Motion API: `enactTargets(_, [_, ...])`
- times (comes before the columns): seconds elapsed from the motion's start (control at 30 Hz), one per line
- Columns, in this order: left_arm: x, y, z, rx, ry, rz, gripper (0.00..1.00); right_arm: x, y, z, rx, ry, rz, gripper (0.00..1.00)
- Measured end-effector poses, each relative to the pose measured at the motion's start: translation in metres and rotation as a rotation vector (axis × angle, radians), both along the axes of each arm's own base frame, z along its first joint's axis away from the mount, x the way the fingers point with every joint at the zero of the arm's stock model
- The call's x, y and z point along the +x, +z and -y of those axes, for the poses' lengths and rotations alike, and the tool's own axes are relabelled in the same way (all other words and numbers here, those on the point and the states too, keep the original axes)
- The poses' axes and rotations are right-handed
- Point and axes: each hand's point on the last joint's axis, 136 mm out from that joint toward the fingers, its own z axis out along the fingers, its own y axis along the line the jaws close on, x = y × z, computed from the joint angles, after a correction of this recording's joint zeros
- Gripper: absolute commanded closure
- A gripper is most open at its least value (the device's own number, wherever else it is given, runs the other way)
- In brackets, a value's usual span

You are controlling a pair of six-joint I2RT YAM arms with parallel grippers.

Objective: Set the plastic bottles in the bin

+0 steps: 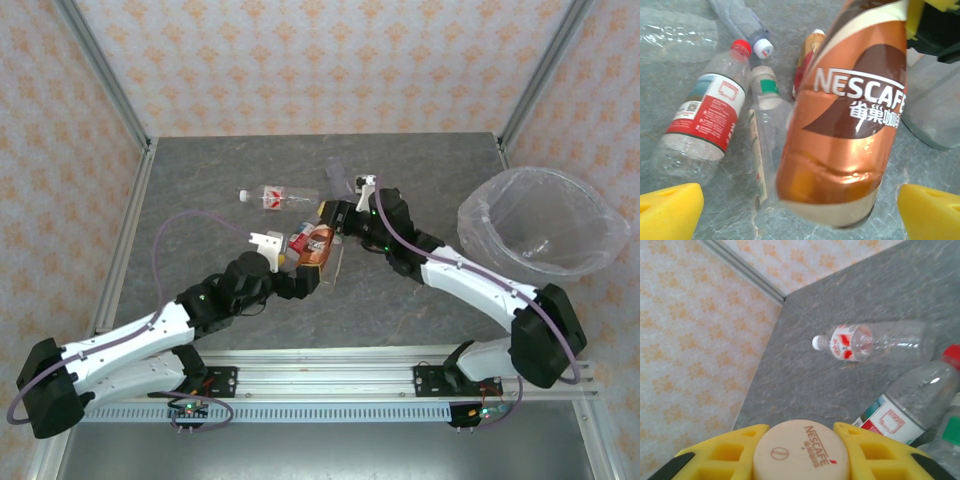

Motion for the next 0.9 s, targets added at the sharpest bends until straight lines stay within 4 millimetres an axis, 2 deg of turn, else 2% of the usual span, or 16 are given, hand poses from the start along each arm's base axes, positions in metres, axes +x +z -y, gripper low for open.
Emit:
enactTargets(0.23, [0.008, 0.007, -0.021, -0.003, 0.116, 0.04, 0.0, 0.004, 0.016, 0.024, -0.063, -0.096, 0.08, 1.0])
enactTargets(0.57, [0.017, -0.012, -0.064, 0.073, 0.359, 0.002, 0.0, -0.001, 0.039, 0.048, -0.148, -0.15, 0.191, 1.0])
enactTargets(0.9, [0.017, -0.03, -0.091, 0.145, 0.506, -0.031, 0.0, -0.014, 0.081, 0.086, -0.217, -0.193, 0.321, 1.0])
